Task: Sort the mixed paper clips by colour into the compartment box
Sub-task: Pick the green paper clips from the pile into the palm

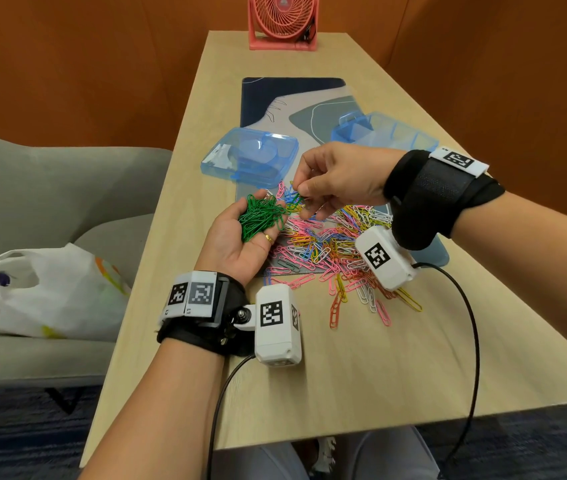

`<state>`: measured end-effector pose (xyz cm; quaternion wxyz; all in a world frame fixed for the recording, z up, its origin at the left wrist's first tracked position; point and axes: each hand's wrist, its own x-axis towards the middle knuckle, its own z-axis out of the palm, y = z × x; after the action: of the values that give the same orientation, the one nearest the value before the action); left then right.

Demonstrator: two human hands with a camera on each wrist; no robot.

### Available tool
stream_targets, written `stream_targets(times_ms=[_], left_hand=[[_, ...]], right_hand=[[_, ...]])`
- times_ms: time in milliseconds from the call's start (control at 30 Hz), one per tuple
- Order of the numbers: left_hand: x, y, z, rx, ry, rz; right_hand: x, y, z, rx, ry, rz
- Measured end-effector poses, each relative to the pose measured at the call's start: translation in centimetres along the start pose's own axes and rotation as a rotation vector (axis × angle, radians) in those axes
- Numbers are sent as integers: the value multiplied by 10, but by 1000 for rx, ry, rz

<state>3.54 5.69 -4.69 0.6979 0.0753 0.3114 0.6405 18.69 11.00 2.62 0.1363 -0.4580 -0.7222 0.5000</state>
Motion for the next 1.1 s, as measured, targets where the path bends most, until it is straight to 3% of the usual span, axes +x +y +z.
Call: stream_targets(times_ms=[333,633,1100], left_hand=[[1,0,1,-19,-7,-7],[1,0,1,3,-10,-6],[0,0,0,-16,-5,-3]], right_hand=[[-1,-1,-2,49,7,-35],[1,1,-2,120,-20,26],[-2,0,-3,41,3,75]])
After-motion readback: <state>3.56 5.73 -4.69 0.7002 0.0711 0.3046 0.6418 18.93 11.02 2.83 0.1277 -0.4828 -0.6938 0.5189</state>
